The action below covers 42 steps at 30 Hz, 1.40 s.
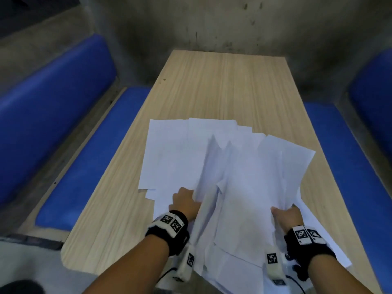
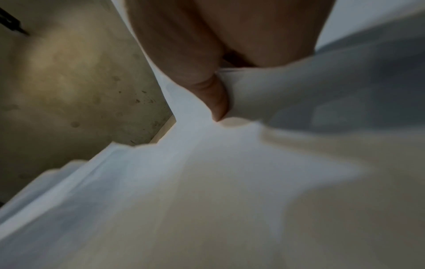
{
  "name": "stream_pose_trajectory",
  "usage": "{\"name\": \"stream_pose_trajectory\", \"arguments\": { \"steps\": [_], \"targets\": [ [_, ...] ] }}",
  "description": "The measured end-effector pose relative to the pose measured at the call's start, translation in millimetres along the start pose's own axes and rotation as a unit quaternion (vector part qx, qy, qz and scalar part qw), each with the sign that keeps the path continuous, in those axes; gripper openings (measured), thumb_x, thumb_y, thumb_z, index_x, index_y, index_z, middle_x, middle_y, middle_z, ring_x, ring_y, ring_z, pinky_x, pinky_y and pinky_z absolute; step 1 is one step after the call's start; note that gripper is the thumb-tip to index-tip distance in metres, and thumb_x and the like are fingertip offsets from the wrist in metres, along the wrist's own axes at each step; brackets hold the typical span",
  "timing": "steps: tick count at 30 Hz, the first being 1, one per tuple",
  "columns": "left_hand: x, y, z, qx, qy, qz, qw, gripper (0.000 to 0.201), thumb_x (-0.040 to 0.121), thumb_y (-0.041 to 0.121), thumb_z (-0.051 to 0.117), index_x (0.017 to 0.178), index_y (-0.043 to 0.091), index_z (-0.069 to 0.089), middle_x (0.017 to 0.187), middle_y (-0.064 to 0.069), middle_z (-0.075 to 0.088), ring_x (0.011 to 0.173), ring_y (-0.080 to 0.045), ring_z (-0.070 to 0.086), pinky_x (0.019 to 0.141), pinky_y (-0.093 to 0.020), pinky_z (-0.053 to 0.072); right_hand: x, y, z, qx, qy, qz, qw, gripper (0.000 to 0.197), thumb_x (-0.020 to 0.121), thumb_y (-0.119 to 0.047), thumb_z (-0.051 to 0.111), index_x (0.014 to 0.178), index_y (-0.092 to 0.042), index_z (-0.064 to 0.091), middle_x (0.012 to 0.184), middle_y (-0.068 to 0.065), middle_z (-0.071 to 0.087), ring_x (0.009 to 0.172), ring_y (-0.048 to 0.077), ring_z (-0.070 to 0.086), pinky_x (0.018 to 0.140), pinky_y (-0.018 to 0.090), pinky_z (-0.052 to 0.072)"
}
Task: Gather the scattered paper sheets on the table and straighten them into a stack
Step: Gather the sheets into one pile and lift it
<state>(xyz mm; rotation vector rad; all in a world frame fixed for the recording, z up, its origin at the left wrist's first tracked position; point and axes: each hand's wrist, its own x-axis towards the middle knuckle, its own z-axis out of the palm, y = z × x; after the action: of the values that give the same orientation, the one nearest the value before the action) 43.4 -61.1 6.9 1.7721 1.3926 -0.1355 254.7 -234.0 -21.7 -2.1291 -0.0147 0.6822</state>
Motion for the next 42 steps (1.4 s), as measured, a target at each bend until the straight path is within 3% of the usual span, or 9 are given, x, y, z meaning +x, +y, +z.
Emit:
{"name": "stream_pose_trajectory", "arguments": {
  "steps": [8,12,16,20,25,30,35,38,42],
  "targets": [
    [7,-25,-14,-0.04,0.149,-0.103,0.983,0.053,0.087,0.035,0.056,0.139,0.023,0.05,0.162,0.0,0.003,0.147,-0.03,0.008,0.117,-0.047,0.016,0,-1,0,-0.022,0.0,-0.005,1.0,0.041,0.085,0.002,0.058,0.125,0.012,0.051,0.125,0.031,0.059,0.115,0.044,0.057,0.1,0.045,0.043],
    [14,-33,-19,-0.101,0.145,-0.094,0.98,0.052,0.085,0.026,0.062,0.134,0.008,0.054,0.15,-0.014,0.035,0.128,-0.033,0.045,0.101,-0.033,0.038,0,-1,0,-0.017,0.0,-0.003,1.0,0.041,0.085,0.001,0.059,0.124,0.013,0.051,0.124,0.031,0.06,0.115,0.044,0.057,0.098,0.044,0.043],
    [7,-29,-21,-0.115,0.109,0.006,0.987,0.014,0.082,0.01,0.062,0.097,0.013,0.062,0.099,-0.002,0.064,0.104,-0.027,0.064,0.078,-0.021,0.04,-1,-2,1,-0.005,-0.005,-0.004,1.0,0.042,0.086,0.002,0.059,0.126,0.012,0.05,0.126,0.031,0.059,0.116,0.044,0.056,0.099,0.044,0.042],
    [-3,-23,-58,-0.066,0.14,0.089,0.984,0.046,0.09,0.008,0.057,0.135,0.004,0.052,0.137,-0.009,0.057,0.125,-0.023,0.054,0.096,-0.02,0.036,-6,-6,-2,0.009,-0.02,-0.007,1.0,0.043,0.087,0.001,0.058,0.128,0.01,0.05,0.126,0.03,0.059,0.116,0.043,0.056,0.099,0.042,0.043],
    [-18,-8,-154,-0.148,0.239,0.243,0.928,0.059,0.082,0.001,0.06,0.136,0.023,0.048,0.128,0.004,0.057,0.122,-0.02,0.054,0.094,-0.029,0.04,-24,-31,-21,0.038,-0.029,-0.034,0.998,0.041,0.089,0.001,0.055,0.129,0.009,0.048,0.107,0.019,0.059,0.097,0.035,0.057,0.08,0.029,0.039],
    [-15,-6,-173,-0.333,0.11,0.281,0.893,0.09,0.077,0.001,0.071,0.148,0.034,0.026,0.146,0.007,0.049,0.127,-0.016,0.055,0.102,-0.045,0.046,-36,-59,-27,0.104,-0.044,-0.071,0.991,0.037,0.087,0.002,0.057,0.123,0.007,0.054,0.106,0.012,0.062,0.098,0.029,0.061,0.079,0.026,0.04],
    [-22,4,-89,-0.328,0.022,0.222,0.918,0.053,0.076,0.007,0.075,0.124,0.018,0.056,0.113,0.0,0.071,0.11,-0.028,0.067,0.084,-0.033,0.059,-45,-80,-9,0.192,-0.117,-0.102,0.969,0.038,0.081,0.001,0.065,0.119,-0.001,0.061,0.106,0.012,0.07,0.095,0.027,0.067,0.072,0.025,0.054],
    [-18,3,-62,-0.355,-0.005,0.157,0.921,0.041,0.078,0.007,0.074,0.116,0.014,0.06,0.111,-0.005,0.072,0.112,-0.032,0.066,0.083,-0.032,0.057,-50,-86,-2,0.204,-0.189,-0.121,0.953,0.045,0.074,-0.009,0.074,0.118,-0.008,0.065,0.112,0.007,0.073,0.104,0.025,0.069,0.089,0.04,0.056],
    [-13,-2,-61,-0.471,-0.122,0.087,0.869,0.065,0.073,0.013,0.078,0.131,0.012,0.049,0.125,-0.01,0.067,0.114,-0.031,0.065,0.081,-0.035,0.057,-52,-83,6,0.195,-0.22,-0.116,0.949,0.051,0.074,-0.015,0.076,0.123,-0.009,0.063,0.118,0.007,0.071,0.11,0.026,0.067,0.101,0.05,0.048]
  ]
}}
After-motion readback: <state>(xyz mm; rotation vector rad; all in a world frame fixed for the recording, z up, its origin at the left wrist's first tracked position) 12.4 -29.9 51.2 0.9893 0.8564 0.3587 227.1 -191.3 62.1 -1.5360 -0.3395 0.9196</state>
